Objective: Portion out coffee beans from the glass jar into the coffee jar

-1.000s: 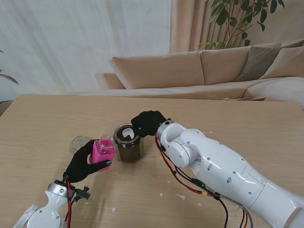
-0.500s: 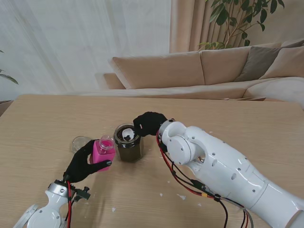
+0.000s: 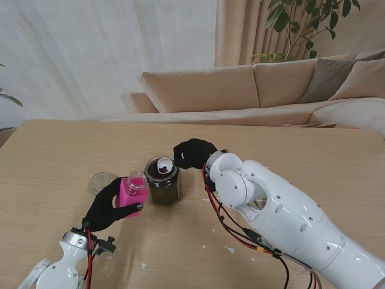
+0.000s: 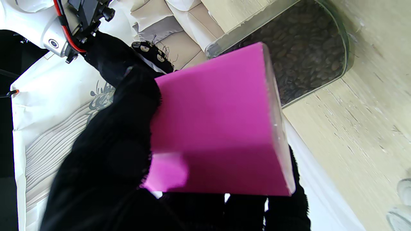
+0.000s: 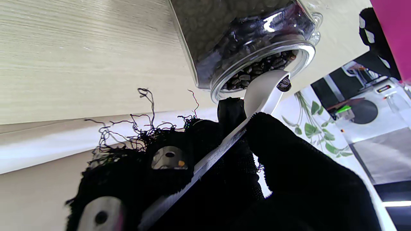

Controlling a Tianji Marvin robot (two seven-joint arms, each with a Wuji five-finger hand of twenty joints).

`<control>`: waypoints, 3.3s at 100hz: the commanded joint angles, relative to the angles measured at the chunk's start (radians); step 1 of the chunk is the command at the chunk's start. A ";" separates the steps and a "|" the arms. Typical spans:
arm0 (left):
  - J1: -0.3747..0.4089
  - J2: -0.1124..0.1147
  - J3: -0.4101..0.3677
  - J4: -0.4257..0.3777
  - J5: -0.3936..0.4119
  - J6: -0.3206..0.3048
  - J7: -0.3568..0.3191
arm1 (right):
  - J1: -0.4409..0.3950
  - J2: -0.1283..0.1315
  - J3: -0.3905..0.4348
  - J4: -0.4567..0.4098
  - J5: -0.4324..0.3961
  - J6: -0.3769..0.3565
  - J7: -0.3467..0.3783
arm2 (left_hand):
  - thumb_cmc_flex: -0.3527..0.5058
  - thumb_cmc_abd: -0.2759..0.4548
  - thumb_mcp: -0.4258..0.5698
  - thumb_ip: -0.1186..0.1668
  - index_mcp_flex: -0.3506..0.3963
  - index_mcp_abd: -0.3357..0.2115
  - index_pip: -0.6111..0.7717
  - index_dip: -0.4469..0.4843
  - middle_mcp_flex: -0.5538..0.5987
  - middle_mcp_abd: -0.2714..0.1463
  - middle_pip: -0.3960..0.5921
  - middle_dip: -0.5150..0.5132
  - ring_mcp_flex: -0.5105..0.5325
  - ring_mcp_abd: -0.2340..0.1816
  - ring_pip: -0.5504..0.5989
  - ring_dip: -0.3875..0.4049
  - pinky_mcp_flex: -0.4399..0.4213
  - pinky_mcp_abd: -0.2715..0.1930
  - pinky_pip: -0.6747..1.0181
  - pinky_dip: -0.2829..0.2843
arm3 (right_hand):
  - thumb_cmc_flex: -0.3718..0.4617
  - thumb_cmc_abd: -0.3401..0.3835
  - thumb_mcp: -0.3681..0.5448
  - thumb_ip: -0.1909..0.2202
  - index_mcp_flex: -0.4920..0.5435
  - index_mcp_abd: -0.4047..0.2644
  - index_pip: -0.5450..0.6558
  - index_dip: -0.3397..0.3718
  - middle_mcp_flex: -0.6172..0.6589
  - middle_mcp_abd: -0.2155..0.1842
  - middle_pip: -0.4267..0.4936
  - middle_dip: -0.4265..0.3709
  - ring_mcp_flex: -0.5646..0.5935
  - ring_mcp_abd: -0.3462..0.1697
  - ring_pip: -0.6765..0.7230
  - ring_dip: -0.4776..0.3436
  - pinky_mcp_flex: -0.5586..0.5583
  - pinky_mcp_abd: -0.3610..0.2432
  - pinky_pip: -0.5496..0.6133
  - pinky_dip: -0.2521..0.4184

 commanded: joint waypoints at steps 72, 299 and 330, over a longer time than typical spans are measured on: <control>-0.037 -0.009 0.063 0.010 0.001 0.089 -0.008 | -0.162 0.025 0.119 -0.245 -0.186 0.010 0.007 | 0.150 0.151 0.119 0.043 0.047 -0.116 0.120 0.050 0.028 -0.079 0.107 0.032 -0.022 -0.007 0.006 0.014 -0.005 0.003 0.015 0.012 | 0.045 0.019 0.007 0.029 -0.010 -0.003 0.022 0.005 0.007 0.043 0.024 0.009 0.019 0.007 0.054 0.010 0.048 -0.113 0.311 0.012; -0.068 -0.018 0.108 -0.001 -0.081 0.181 -0.016 | -0.216 0.046 0.001 -0.264 -0.780 -0.125 -0.213 | 0.153 0.154 0.111 0.044 0.043 -0.116 0.126 0.048 0.024 -0.079 0.110 0.032 -0.024 -0.008 0.009 0.015 -0.002 0.003 0.015 0.011 | 0.030 0.021 0.012 0.029 -0.008 -0.022 0.017 0.010 0.014 0.021 0.014 0.010 0.027 -0.016 0.043 0.009 0.048 -0.134 0.311 0.002; -0.069 -0.018 0.113 -0.001 -0.104 0.175 -0.023 | -0.214 0.044 -0.005 -0.256 -0.807 -0.094 -0.258 | 0.153 0.154 0.109 0.044 0.043 -0.116 0.127 0.048 0.024 -0.079 0.110 0.032 -0.024 -0.008 0.010 0.014 0.001 0.004 0.016 0.008 | 0.030 0.020 0.013 0.029 -0.008 -0.024 0.017 0.011 0.014 0.019 0.012 0.011 0.028 -0.017 0.041 0.009 0.048 -0.137 0.311 0.000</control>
